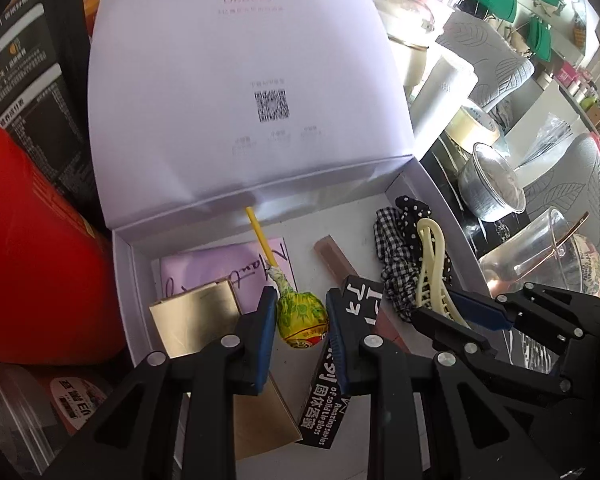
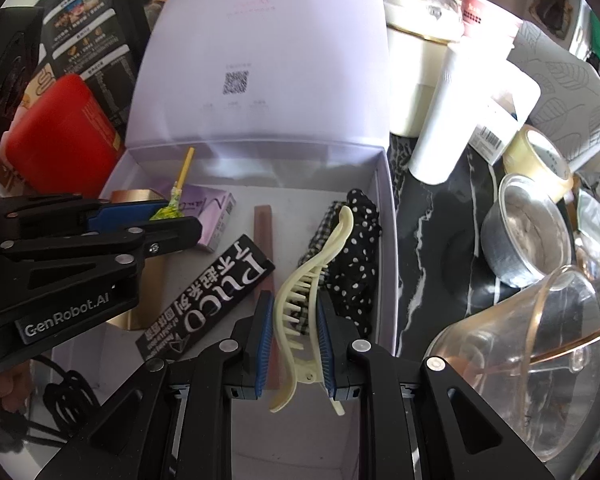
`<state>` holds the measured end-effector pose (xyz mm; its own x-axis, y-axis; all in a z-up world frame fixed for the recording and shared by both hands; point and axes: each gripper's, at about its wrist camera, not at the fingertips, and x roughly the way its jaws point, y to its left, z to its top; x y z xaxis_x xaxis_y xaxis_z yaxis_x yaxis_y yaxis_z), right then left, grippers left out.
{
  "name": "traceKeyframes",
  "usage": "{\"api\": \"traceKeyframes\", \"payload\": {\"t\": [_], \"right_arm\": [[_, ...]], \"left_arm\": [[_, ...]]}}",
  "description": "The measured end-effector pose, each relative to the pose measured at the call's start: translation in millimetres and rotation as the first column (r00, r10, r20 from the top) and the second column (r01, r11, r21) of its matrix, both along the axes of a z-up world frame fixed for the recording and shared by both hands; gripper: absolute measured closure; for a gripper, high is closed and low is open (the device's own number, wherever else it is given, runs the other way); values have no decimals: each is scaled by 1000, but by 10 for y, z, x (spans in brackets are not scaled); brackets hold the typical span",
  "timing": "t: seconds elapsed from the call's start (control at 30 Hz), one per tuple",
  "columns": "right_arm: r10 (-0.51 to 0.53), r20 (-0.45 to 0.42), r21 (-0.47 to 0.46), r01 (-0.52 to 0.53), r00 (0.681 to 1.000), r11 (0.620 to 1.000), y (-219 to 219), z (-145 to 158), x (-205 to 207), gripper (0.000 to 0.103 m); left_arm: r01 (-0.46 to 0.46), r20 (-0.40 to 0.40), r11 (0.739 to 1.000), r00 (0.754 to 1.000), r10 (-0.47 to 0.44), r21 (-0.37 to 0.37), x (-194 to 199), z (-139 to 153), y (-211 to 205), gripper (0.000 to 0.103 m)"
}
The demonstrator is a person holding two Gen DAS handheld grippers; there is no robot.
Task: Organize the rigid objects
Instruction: 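Lower the lollipop and hair clip into the box and open both grippers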
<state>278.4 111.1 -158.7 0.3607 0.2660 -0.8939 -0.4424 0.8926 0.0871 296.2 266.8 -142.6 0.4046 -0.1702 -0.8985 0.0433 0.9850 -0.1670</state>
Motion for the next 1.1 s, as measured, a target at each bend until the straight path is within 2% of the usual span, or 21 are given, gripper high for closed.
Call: {"api": "traceKeyframes", "payload": {"t": [0.2, 0.37, 0.47, 0.67, 1.1], "right_arm": [[-13, -11, 7, 13, 1000, 1000, -4, -55, 47, 82], [-18, -10, 7, 18, 1000, 1000, -16, -44, 81, 82], [-15, -5, 15, 15, 1000, 1000, -16, 0, 72, 82], [-11, 1, 21, 11, 1000, 1000, -18, 115, 13, 82], [-19, 33, 20, 18, 999, 1000, -82, 429, -197, 79]], "left_arm": [[-27, -26, 999, 999, 28, 24, 17, -10, 7, 78], [-30, -12, 998, 999, 31, 53, 37, 48, -5, 78], [-36, -25, 997, 999, 38, 72, 67, 63, -9, 78], [-23, -58, 998, 998, 26, 57, 92, 98, -22, 78], [-29, -49, 994, 998, 34, 108, -48, 367, -99, 78]]}}
